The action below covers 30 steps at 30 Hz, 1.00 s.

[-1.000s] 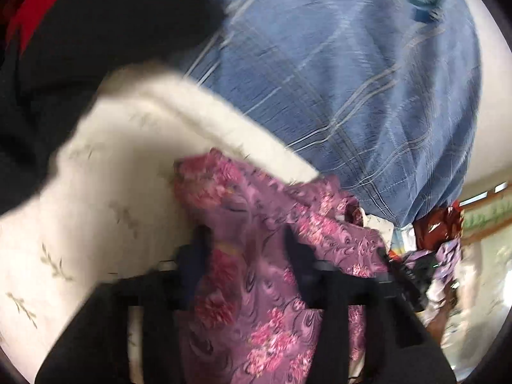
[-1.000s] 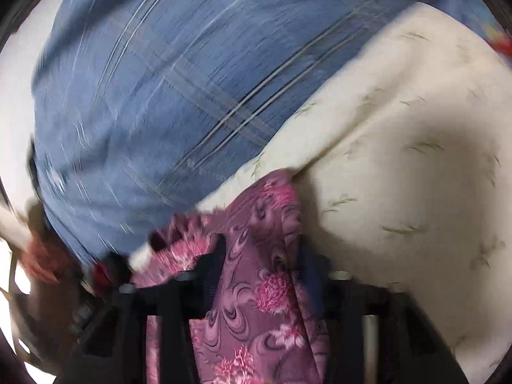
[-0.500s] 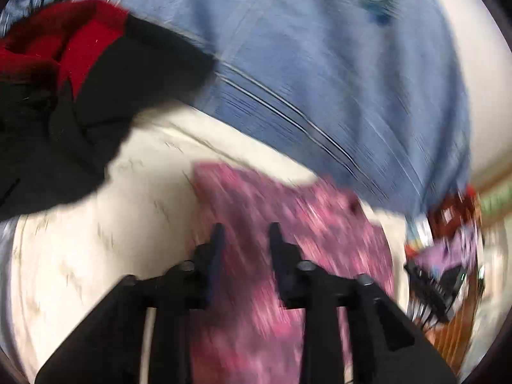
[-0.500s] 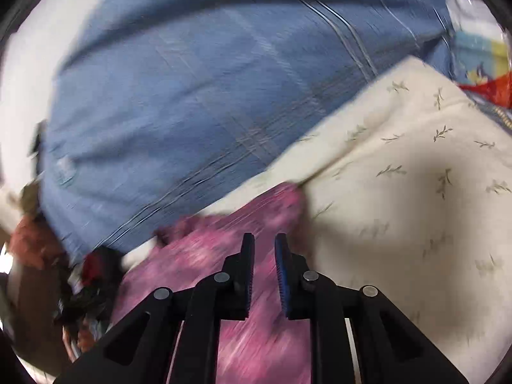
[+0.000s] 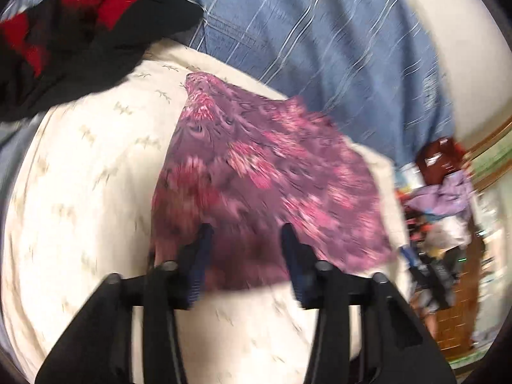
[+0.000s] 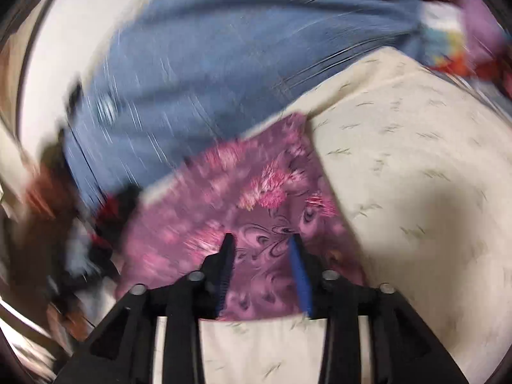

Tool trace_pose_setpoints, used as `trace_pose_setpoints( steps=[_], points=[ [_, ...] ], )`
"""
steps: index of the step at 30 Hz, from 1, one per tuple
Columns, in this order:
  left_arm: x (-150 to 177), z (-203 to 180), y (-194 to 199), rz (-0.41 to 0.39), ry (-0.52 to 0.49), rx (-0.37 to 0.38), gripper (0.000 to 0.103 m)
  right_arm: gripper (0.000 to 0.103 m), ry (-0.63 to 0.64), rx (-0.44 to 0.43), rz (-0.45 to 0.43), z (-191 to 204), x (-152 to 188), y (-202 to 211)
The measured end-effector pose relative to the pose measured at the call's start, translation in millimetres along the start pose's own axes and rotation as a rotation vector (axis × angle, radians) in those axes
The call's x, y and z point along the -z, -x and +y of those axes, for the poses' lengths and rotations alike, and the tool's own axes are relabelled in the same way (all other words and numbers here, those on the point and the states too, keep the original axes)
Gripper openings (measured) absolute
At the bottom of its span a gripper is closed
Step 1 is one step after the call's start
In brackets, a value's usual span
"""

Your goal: Fold small clothes

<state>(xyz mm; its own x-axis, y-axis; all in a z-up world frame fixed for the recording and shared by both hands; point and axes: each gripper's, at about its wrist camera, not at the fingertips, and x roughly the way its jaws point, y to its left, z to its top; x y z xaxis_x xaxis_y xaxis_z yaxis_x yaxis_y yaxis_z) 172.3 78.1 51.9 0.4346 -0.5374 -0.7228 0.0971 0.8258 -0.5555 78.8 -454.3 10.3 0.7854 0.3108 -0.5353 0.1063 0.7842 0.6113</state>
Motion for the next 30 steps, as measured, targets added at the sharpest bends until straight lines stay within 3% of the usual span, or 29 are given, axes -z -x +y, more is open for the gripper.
trace_pose_setpoints(
  steps=[5, 9, 10, 11, 12, 13, 15, 17, 20, 21, 22, 25, 27, 29, 30],
  points=[
    [41, 19, -5, 0.012, 0.148, 0.157, 0.058, 0.051, -0.114, 0.054, 0.007, -32, 23, 8],
    [43, 42, -40, 0.065, 0.333, 0.245, 0.058, 0.051, -0.228, -0.029, -0.013, -44, 26, -16],
    [41, 49, -46, 0.064, 0.386, 0.243, 0.056, 0.047, -0.229, -0.047, -0.024, -42, 24, -20],
    [39, 52, -46, 0.055, 0.422, 0.251, 0.054, 0.022, -0.228, -0.061, -0.025, -40, 21, -25],
    [36, 54, -43, 0.033, 0.454, 0.272, 0.039, 0.005, -0.23, -0.093, -0.016, -38, 16, -28],
    [33, 52, -38, 0.002, 0.461, 0.291, 0.022, 0.006, -0.228, -0.118, -0.033, -33, 12, -26],
    [25, 43, -25, -0.057, 0.411, 0.272, 0.014, 0.006, -0.178, -0.137, -0.099, -21, 2, -7],
    [20, 34, -23, -0.068, 0.337, 0.153, 0.009, 0.006, -0.128, -0.091, -0.128, -18, -3, 3],
    [27, 42, -46, 0.01, 0.321, 0.029, 0.007, 0.006, -0.077, 0.065, -0.035, -31, 2, -21],
    [31, 47, -47, 0.009, 0.342, 0.059, 0.007, 0.006, -0.075, 0.092, 0.016, -38, 8, -33],
    [34, 50, -42, 0.002, 0.353, 0.087, 0.007, 0.005, -0.078, 0.075, -0.002, -40, 12, -31],
    [41, 52, -18, -0.011, 0.303, 0.107, 0.008, 0.022, -0.095, 0.087, -0.014, -38, 10, -16],
    [38, 46, 7, -0.07, 0.228, 0.1, 0.008, 0.024, -0.098, 0.121, -0.06, -38, 2, 0],
    [23, 38, 26, -0.131, 0.162, 0.067, 0.017, 0.027, -0.073, 0.118, -0.113, -34, -12, 9],
    [10, 31, 29, -0.153, 0.116, 0.041, 0.035, 0.03, -0.049, 0.107, -0.11, -29, -21, 6]
  ],
)
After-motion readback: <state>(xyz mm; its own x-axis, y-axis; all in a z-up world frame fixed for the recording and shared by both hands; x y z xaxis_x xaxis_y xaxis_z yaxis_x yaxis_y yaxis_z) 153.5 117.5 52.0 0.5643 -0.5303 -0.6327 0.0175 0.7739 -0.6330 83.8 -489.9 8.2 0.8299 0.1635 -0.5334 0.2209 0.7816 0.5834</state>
